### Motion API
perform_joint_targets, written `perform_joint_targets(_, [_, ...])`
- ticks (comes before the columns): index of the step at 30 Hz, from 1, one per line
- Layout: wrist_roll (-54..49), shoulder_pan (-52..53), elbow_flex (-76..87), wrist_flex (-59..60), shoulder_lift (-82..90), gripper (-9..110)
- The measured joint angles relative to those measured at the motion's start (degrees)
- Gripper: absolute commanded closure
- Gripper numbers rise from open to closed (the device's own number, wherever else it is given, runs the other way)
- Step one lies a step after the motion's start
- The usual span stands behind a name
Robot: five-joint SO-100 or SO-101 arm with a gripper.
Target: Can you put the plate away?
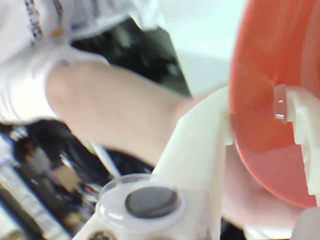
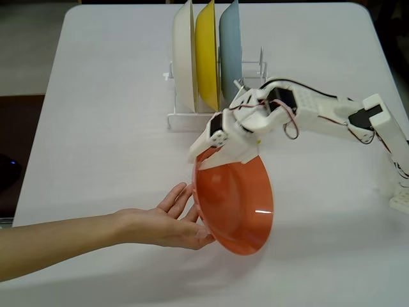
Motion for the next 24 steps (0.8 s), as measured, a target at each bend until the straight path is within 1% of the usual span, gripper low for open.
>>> perform_joint_targets(3, [-0.5, -0.6, 5.4, 0.5, 8.8, 102])
perform_joint_targets(12, [0.2, -5.6, 28.7, 0.9, 41.2, 102])
perform_joint_targets(17, [-1.5, -6.3, 37.3, 4.9, 56.7, 102])
perform_joint_targets(21, [-10.2, -3.3, 43.3, 5.7, 69.4, 102])
perform_joint_targets(24, [-19.1, 0.4, 46.4, 5.8, 76.6, 102])
